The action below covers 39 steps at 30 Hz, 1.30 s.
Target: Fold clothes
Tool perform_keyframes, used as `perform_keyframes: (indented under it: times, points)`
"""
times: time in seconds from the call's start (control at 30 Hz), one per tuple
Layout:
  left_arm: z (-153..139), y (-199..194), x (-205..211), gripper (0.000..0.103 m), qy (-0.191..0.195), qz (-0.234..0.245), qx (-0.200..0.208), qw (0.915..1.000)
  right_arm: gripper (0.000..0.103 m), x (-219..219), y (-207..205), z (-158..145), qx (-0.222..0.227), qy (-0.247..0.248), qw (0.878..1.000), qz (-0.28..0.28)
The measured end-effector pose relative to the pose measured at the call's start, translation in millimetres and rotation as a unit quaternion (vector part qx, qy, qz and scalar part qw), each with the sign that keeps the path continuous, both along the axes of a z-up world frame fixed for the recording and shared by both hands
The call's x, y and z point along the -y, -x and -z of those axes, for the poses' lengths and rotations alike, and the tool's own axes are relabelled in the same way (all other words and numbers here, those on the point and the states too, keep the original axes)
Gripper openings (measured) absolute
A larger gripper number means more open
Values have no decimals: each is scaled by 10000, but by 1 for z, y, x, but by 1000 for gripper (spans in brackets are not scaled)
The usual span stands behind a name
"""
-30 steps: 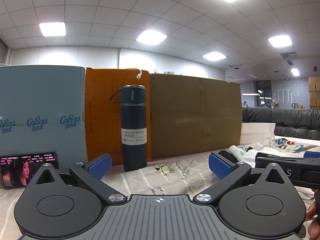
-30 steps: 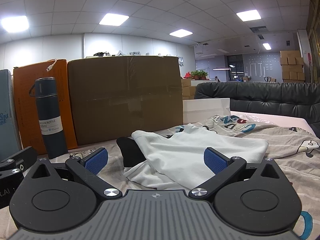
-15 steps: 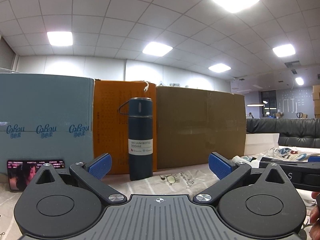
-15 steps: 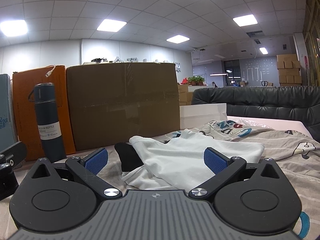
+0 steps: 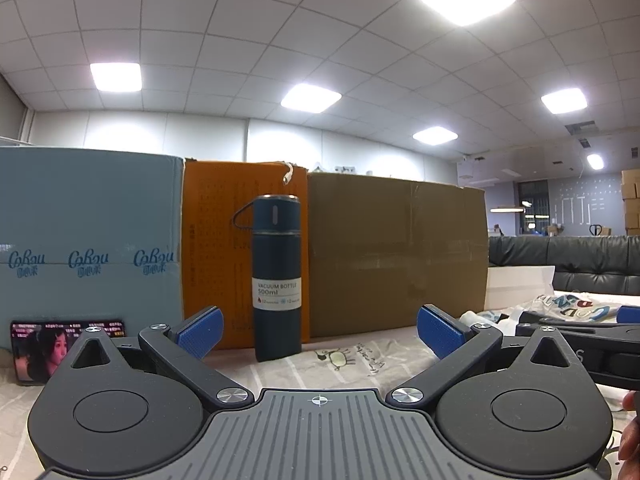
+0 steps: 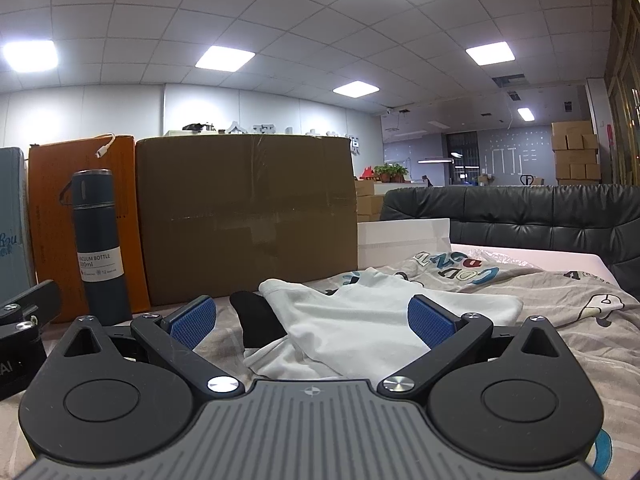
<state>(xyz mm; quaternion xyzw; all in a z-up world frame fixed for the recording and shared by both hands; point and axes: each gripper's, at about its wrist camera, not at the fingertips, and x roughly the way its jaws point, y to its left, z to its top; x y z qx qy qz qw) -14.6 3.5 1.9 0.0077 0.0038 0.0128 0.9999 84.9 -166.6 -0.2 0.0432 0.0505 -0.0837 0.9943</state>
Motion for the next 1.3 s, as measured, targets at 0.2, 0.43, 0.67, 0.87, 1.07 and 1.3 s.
perform_keyframes:
  times: [0.2,0.43,0.67,0.87,1.07,1.3]
  points:
    - [0,-2,3,103,-85,-32,-37,10000,103,0,-1,1,-58,-24,10000,30]
    - [1,-3,3,103,-90,-27,-51,9999,103,0,-2,1,-82,-34,10000,25]
    - [1,-4,4,103,-97,-34,-63,9999,103,1,-3,1,-146,-59,9999,-30]
    - [2,-5,4,103,-100,-34,-74,9999,103,1,-4,1,-176,-75,9998,-42]
    - [2,-6,4,103,-95,-33,-84,9999,103,1,-5,2,-209,-82,9997,-48]
    - [2,-6,3,103,-84,-34,-100,9999,103,2,-5,2,-223,-91,9997,-47]
